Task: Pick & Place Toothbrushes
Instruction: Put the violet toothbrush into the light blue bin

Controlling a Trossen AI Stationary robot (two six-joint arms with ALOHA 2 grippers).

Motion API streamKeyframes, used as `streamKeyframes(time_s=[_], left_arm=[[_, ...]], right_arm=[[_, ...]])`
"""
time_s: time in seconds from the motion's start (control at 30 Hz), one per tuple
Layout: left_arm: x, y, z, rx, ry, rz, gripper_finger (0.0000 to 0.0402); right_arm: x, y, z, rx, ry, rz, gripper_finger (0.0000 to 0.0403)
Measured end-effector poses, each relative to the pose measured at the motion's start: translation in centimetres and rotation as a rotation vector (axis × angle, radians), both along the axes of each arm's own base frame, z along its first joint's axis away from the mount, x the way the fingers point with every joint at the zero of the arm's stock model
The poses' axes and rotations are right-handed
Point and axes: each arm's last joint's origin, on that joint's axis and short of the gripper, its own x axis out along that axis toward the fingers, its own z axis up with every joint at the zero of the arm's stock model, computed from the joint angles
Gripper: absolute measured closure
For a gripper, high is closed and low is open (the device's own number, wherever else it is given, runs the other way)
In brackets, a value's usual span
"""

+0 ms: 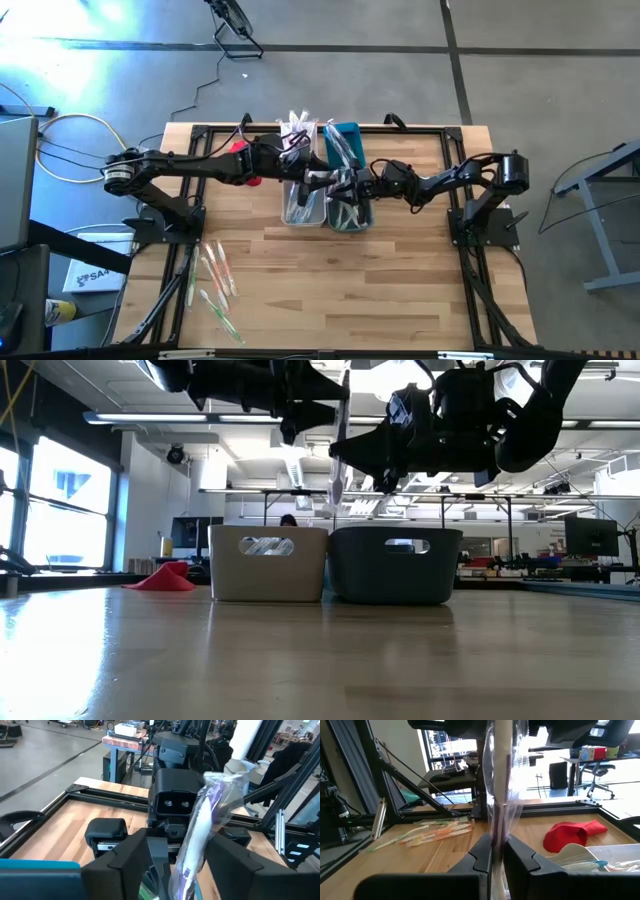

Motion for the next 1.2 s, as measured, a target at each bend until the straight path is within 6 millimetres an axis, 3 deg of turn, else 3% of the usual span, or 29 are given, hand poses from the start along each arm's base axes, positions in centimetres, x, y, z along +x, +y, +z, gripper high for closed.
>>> streamKeyframes(time_s=[0.2, 0.53, 0.7, 1.0, 1.2], left_arm=[[-0.9, 0.0, 0.7, -0.009, 0.004, -0.05, 0.0195], [-5.8, -0.4, 3.8, -0.027, 0.068, -0.015, 0.0194], [-7.1, -0.8, 3.8, -0.045, 0.146, 0.012, 0.0194], [-7.5, -0.7, 3.0, -0.028, 0.237, 0.071, 0.0194], [-7.5, -0.7, 3.1, -0.024, 0.223, 0.071, 0.0194]], right_arm=[[0.0, 0.0, -0.1, 0.002, 0.012, 0.004, 0.0381], [0.0, 0.0, -0.2, 0.026, 0.019, -0.007, 0.0381], [-0.4, -0.7, 0.7, 0.033, 0.007, -0.137, 0.0381], [-3.2, -5.8, 3.4, 0.063, -0.003, -0.423, 0.0382], [-4.0, -9.9, 3.8, 0.155, 0.124, -0.526, 0.0382]])
